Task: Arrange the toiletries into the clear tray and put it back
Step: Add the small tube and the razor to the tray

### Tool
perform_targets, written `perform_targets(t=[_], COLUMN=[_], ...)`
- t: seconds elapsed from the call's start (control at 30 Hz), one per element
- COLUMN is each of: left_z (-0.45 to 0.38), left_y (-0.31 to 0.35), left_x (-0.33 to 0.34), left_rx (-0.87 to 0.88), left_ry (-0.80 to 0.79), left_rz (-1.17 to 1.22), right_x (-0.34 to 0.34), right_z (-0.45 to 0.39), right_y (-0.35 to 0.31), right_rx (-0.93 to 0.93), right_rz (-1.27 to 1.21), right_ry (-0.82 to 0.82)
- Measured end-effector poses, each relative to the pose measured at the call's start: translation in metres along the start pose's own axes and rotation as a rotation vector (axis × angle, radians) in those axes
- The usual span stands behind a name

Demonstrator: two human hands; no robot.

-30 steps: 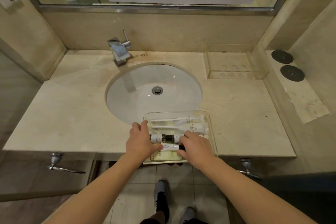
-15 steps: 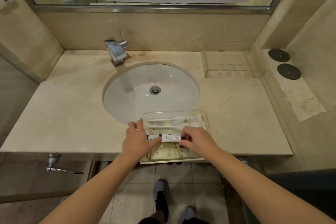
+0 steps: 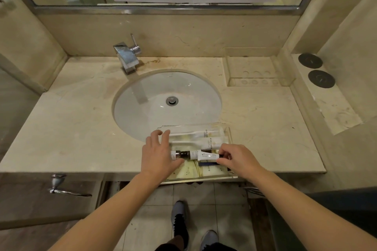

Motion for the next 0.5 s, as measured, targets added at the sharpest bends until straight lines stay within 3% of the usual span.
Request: perform_targets(t=[0.5], left_z=[0.003], left_y=[0.044], left_x=[0.016], left_rx=[0.145], left_ry=[-0.07], left_rz=[-0.011], right_x=[0.01], right_z=[0.016], right_y=[0.001], right_rx=[-0.198], right_rz=[0.277], right_ry=[-0.096])
Point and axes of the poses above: each hand's wrist, its own z-axis away from the middle knuckle, its own x-axis out of the palm, y = z × x, the point moved 7 cm from there along -z, towards the middle knuckle, and after that the axes turned 8 degrees about y, right-handed, at the moved point
